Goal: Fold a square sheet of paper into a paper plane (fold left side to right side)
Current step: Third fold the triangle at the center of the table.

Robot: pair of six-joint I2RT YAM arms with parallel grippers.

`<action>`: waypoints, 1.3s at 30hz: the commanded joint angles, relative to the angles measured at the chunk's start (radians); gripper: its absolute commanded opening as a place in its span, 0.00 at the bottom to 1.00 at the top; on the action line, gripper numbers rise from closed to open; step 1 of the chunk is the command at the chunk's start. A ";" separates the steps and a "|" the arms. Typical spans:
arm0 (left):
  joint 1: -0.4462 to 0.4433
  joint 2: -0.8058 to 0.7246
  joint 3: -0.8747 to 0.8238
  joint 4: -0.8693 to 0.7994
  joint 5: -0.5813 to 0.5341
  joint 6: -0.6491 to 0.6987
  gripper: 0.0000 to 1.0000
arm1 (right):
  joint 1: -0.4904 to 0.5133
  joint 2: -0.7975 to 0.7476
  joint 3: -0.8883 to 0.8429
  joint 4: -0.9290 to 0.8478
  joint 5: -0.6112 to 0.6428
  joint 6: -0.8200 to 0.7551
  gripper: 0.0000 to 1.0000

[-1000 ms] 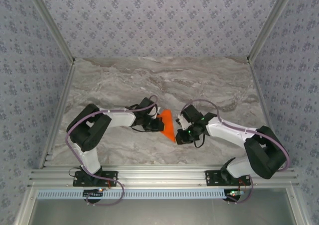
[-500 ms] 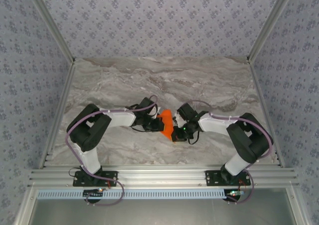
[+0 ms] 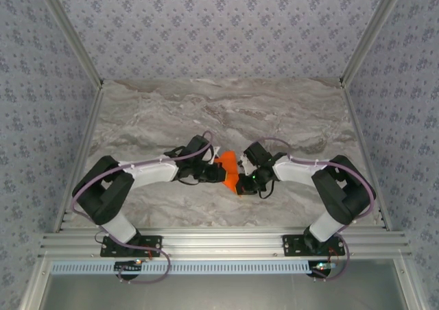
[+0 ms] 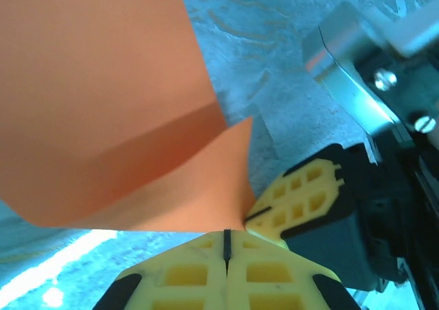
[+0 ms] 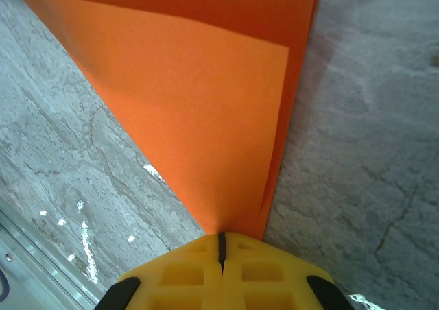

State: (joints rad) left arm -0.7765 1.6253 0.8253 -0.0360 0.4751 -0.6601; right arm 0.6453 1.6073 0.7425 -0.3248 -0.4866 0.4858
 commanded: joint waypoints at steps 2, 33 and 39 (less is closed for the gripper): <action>-0.027 0.019 -0.018 0.048 0.027 -0.028 0.01 | -0.013 0.057 -0.036 -0.113 0.155 -0.011 0.00; -0.083 0.206 -0.036 0.165 -0.106 -0.056 0.00 | 0.006 0.081 -0.007 -0.196 0.232 -0.033 0.00; -0.065 0.179 -0.029 0.130 -0.163 -0.051 0.00 | 0.008 0.087 -0.007 -0.214 0.252 -0.035 0.00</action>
State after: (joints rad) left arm -0.8593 1.7821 0.7902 0.1570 0.4610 -0.7418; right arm 0.6590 1.6279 0.7853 -0.3916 -0.4450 0.4706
